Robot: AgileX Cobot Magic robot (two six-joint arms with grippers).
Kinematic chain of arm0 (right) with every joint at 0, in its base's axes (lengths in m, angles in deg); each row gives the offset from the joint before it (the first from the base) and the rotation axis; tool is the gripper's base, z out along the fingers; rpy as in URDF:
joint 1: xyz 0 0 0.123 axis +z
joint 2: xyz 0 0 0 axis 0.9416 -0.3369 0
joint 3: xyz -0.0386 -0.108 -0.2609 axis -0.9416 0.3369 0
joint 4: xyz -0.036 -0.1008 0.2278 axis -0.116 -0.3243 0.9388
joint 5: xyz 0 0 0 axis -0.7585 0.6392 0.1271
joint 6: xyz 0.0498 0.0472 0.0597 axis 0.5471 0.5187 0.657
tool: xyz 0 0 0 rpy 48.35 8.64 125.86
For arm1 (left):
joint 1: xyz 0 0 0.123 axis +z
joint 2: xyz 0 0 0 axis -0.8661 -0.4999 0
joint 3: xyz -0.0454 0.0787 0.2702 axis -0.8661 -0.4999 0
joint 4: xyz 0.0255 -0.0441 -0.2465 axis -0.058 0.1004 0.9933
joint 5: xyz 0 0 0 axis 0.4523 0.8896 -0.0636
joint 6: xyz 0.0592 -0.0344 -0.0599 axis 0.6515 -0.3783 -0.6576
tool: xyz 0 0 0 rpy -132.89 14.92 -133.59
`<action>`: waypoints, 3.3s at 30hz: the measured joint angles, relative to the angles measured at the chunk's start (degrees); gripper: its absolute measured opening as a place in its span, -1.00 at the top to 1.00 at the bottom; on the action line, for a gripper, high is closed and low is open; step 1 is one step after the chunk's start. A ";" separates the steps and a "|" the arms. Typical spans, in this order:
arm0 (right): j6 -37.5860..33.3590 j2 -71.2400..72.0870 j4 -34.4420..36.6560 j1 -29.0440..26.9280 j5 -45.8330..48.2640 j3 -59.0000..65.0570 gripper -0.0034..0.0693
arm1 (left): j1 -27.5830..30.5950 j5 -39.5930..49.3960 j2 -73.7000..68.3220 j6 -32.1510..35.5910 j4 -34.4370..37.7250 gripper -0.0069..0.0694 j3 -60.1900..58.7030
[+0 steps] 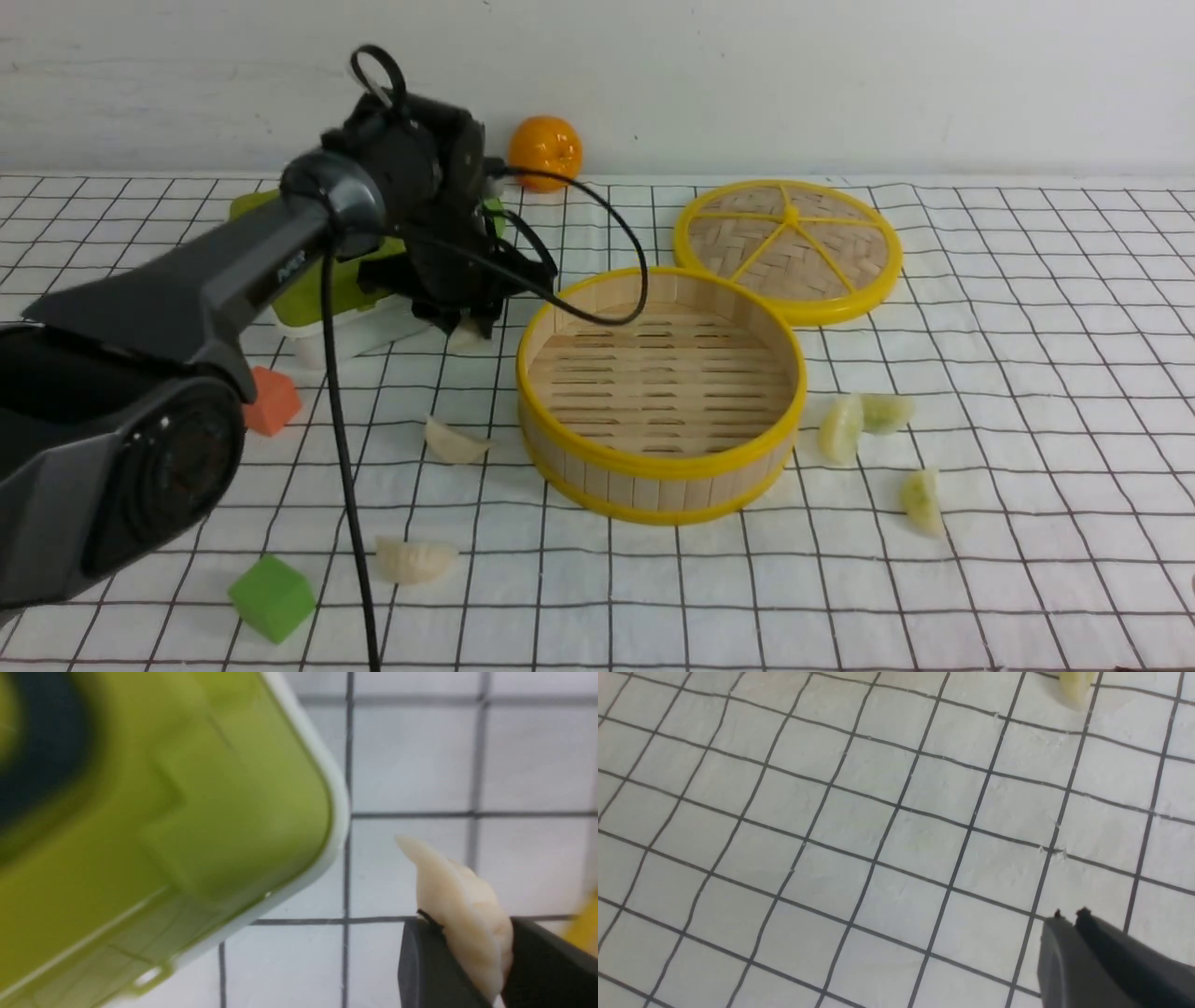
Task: Put the dumplings into the steamer on the table with the white tablecloth.
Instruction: 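Place the dumpling into the bamboo steamer basket with the left gripper, then reach for and grasp a dumpling on the table with the left gripper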
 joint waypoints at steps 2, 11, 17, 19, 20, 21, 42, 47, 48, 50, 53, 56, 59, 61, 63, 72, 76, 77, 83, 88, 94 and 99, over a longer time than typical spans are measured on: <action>0.00 0.00 0.00 0.00 -0.31 0.00 0.82 | -0.06 0.01 3.01 0.00 0.94 0.32 0.00; -0.04 0.00 0.00 0.00 -0.92 0.00 0.81 | -6.03 1.15 6.81 1.94 10.59 0.32 0.32; -0.04 0.00 0.00 0.00 -0.81 0.00 0.81 | -7.72 0.72 -0.03 -3.75 10.34 0.32 0.12; -0.04 0.00 0.00 0.00 -0.76 0.00 0.81 | -7.45 0.70 -1.56 -4.95 9.77 0.32 0.01; -0.04 0.00 0.00 0.00 -0.76 0.00 0.80 | -7.39 0.65 -1.92 -5.00 9.56 0.32 0.01; -0.04 0.00 0.00 0.00 -0.76 0.00 0.80 | -7.38 0.65 -2.13 -4.87 9.41 0.32 0.01; -0.04 0.00 0.39 0.00 -0.76 0.00 0.77 | -1.93 10.75 13.59 -0.83 3.87 -0.29 -1.30; -0.04 0.00 0.39 0.00 -0.97 0.05 0.77 | 4.76 10.80 15.35 -0.28 11.51 -0.29 -11.82; -0.04 -0.09 0.39 0.00 -1.02 0.05 0.76 | 5.42 10.80 15.35 -0.28 12.98 -0.29 -15.01; -0.04 -0.13 0.39 0.00 -1.39 0.05 0.76 | 5.48 9.28 15.47 -1.09 16.06 -0.29 -22.11; -0.04 -0.13 0.39 0.00 -1.74 0.05 0.76 | 4.63 6.79 15.67 -2.84 16.73 -0.29 -25.35; -0.04 -0.13 0.39 0.00 -1.78 0.05 0.75 | 2.34 0.96 15.79 -7.18 13.89 -0.29 -29.54; -0.04 -0.13 0.39 0.00 -1.83 0.05 0.74 | 1.18 -1.79 15.79 -9.70 11.79 -0.29 -31.27; -0.04 -0.13 0.39 0.00 -1.83 0.05 0.74 | 0.84 -3.60 15.57 -11.20 11.22 -0.29 -31.40; -0.04 -0.13 0.39 0.00 -1.83 0.05 0.73 | 0.76 -4.50 15.43 -12.49 11.04 -0.29 -31.52; -0.04 -0.13 0.39 0.00 -1.02 0.05 0.71 | 0.68 -7.78 13.06 -18.39 7.29 -0.25 -31.76; -0.04 -0.13 0.39 0.00 -0.96 0.05 0.71 | 0.68 -9.06 13.06 -14.61 7.17 -0.12 -31.80; -0.04 -0.13 0.39 0.00 -0.96 0.05 0.70 | 0.68 -9.42 13.06 -12.51 6.95 -0.01 -31.80; -0.04 -0.13 0.39 0.00 -0.96 0.05 0.69 | 0.68 -10.55 13.06 -6.97 4.55 0.52 -31.80; -0.04 -0.13 0.39 0.00 -0.96 0.05 0.68 | 0.57 -11.56 13.38 -6.15 0.70 0.66 -31.80; -0.04 -0.13 0.39 0.00 -0.96 0.05 0.67 | 0.57 -12.09 15.47 -5.97 -0.73 0.23 -31.80; -0.04 -0.13 0.65 0.00 -0.96 0.05 0.67 | 0.57 -8.30 16.98 -7.15 0.16 -0.18 -31.80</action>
